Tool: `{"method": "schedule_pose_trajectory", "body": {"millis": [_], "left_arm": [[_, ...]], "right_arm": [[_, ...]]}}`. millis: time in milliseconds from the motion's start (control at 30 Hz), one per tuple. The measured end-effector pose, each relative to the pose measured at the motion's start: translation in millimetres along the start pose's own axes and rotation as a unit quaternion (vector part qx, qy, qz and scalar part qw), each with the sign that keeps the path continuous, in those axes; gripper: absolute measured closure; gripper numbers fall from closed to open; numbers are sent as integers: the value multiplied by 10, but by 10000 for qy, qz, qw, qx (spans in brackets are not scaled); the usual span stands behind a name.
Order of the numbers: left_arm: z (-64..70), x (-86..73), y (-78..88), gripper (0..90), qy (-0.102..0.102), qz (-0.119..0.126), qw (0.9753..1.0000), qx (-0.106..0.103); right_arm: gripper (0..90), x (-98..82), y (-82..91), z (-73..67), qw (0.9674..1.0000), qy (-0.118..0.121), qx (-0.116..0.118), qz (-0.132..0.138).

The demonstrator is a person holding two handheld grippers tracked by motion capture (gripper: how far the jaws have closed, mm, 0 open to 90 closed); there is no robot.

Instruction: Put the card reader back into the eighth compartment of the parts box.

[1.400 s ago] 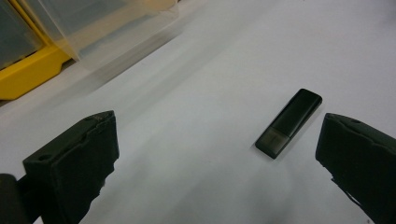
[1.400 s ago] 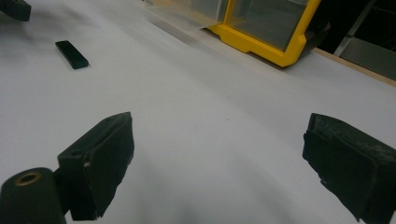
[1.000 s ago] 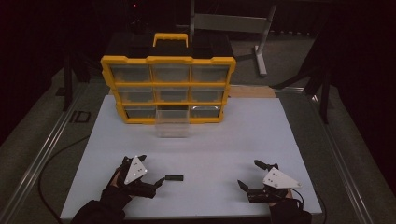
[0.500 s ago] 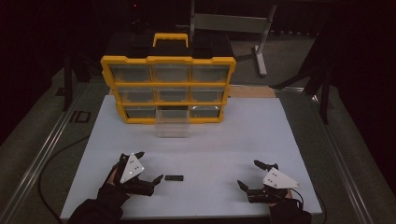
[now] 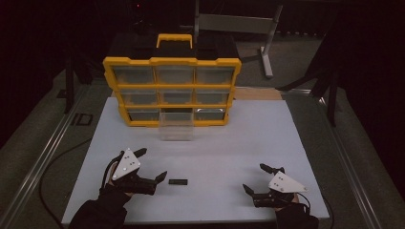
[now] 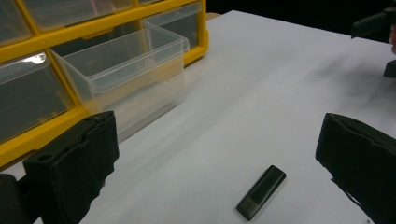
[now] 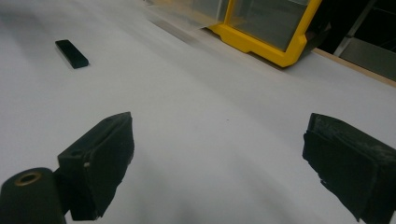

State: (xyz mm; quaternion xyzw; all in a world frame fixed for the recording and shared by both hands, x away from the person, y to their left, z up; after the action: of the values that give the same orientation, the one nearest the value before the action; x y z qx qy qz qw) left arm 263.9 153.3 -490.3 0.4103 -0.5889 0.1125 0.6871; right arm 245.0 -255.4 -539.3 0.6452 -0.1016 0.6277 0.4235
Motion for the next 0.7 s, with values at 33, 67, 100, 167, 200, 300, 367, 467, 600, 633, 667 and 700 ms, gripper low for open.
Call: {"method": "schedule_pose_trajectory", "body": {"millis": [33, 67, 100, 167, 200, 300, 367, 467, 600, 633, 667, 700], "left_arm": [[0, 0, 0, 0, 0, 0, 10000, 0], [22, 10, -20, 0, -8, -25, 10000, -77], [34, 16, -29, 0, -19, -31, 9999, -119], [51, 27, -42, 0, -28, -37, 9998, -175], [72, 45, -58, 0, -66, -49, 9997, -213], [97, 66, -73, 0, -94, -26, 9996, -269], [134, 92, -97, 0, -132, -15, 9992, -374], [190, 102, -123, 0, -178, -48, 9979, -618], [251, 106, -179, 0, -197, -123, 9967, -772], [261, 108, -192, 0, -197, -138, 9963, -826], [275, 109, -206, 0, -208, -153, 9959, -867], [289, 109, -222, 0, -247, -182, 9956, -888]], "right_arm": [[89, -1, -2, -1, 10000, 0, -2, -3], [89, -2, -4, -2, 10000, 11, 1, -7], [89, -1, -4, -3, 10000, 18, 4, -8], [89, 0, -3, -2, 10000, 19, 3, -4], [89, 1, -1, -1, 10000, 19, 1, -3], [89, 1, 1, 2, 10000, 24, 7, 3], [89, 2, 2, 2, 10000, 23, 8, 11], [89, 2, 1, -2, 10000, 38, 18, 2], [89, 2, 1, 0, 10000, 30, 14, 7], [89, 2, 1, 0, 10000, 33, 14, 3], [89, 2, 1, -1, 10000, 35, 22, 1], [89, 2, 0, -3, 10000, 37, 18, 0]]}}
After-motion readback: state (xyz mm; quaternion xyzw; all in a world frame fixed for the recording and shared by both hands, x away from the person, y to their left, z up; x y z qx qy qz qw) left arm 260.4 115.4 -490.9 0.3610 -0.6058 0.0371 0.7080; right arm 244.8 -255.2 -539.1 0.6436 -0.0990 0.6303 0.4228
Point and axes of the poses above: each handheld gripper's, and its own axes: y roughly backward along the jaws, x roughly out of its top, z roughly to its right, the point moved 3 cm from there along -y, roughly forward along the jaws, and after that the axes turned 1 degree about x, right-handed, at the moved point
